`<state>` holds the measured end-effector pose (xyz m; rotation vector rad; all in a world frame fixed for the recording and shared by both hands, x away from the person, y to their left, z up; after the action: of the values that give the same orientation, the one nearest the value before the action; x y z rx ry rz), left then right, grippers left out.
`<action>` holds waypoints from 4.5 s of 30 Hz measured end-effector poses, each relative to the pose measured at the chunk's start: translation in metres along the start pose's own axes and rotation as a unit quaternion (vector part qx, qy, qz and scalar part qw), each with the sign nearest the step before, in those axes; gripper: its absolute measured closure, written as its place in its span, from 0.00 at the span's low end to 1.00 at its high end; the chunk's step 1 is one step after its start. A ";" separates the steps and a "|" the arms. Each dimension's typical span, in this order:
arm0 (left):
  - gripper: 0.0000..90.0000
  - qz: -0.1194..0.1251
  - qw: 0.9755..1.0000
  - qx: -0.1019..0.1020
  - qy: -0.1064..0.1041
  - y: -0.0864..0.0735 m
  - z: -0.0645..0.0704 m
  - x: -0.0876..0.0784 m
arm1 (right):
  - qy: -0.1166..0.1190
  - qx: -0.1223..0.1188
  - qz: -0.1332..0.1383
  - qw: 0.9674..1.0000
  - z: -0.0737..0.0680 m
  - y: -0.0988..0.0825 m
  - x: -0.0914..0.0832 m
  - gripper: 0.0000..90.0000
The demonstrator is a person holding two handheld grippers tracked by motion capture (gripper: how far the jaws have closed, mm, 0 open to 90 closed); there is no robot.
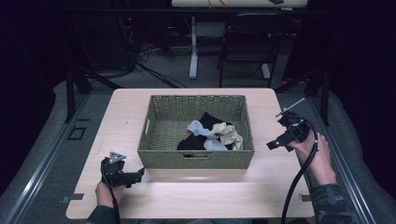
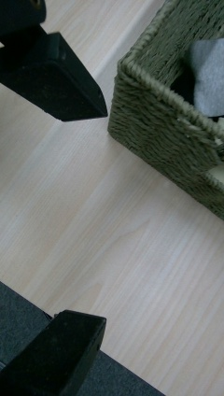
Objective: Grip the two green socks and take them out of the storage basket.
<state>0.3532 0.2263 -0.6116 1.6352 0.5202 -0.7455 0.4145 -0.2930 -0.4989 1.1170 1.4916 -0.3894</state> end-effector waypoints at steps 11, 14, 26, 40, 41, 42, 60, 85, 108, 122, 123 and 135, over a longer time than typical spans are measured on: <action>0.00 0.000 1.000 0.000 -0.001 0.000 0.000 0.000 | -0.001 -0.015 -0.003 1.000 -0.011 0.022 -0.014 0.00; 0.00 0.000 1.000 0.000 0.000 0.000 0.000 0.000 | -0.006 -0.027 0.002 1.000 -0.016 0.032 -0.015 0.00; 0.00 0.001 1.000 0.001 -0.001 0.000 0.000 0.000 | 0.001 -0.069 0.003 0.998 -0.042 0.074 -0.011 0.00; 0.00 0.001 1.000 0.002 -0.003 0.000 0.001 0.000 | 0.028 -0.102 -0.017 0.994 -0.068 0.114 0.021 0.00; 0.00 0.002 1.000 0.002 -0.002 0.000 0.001 0.000 | 0.028 -0.105 -0.023 0.994 -0.068 0.115 0.023 0.00; 0.00 0.000 1.000 0.002 -0.003 0.000 0.001 0.000 | 0.028 -0.107 -0.027 0.994 -0.069 0.116 0.025 0.00; 0.00 0.002 1.000 0.002 -0.003 0.000 0.001 0.000 | 0.047 -0.105 -0.065 0.991 -0.075 0.140 0.073 0.00; 0.00 0.007 1.000 -0.003 -0.001 0.001 -0.001 -0.001 | 0.031 -0.064 -0.125 0.990 -0.066 0.143 0.126 0.34; 0.00 0.012 1.000 -0.006 0.005 0.002 -0.002 -0.002 | 0.046 -0.070 -0.122 0.989 -0.080 0.145 0.100 0.92; 0.00 0.012 1.000 -0.003 0.002 0.002 -0.001 -0.002 | 0.054 -0.079 -0.106 0.990 -0.093 0.157 0.065 0.92; 0.00 0.012 1.000 -0.004 0.003 0.002 -0.001 -0.002 | 0.052 -0.085 -0.106 0.989 -0.095 0.159 0.059 0.92; 0.00 0.009 1.000 -0.003 0.001 0.002 -0.001 -0.002 | 0.054 -0.089 -0.103 0.989 -0.104 0.169 0.035 0.92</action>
<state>0.3536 0.2269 -0.6090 1.6330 0.5083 -0.7274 0.4941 -0.1159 -0.4446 0.8578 1.7100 -0.3342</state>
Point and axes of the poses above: each handheld gripper's, and its own axes: x roughly forward along the jaws, y roughly out of its top, z roughly to its right, the point moved 7 cm from there along x, roughly forward along the jaws, and after that the axes turned 13 degrees about y, right-handed, at the moved point
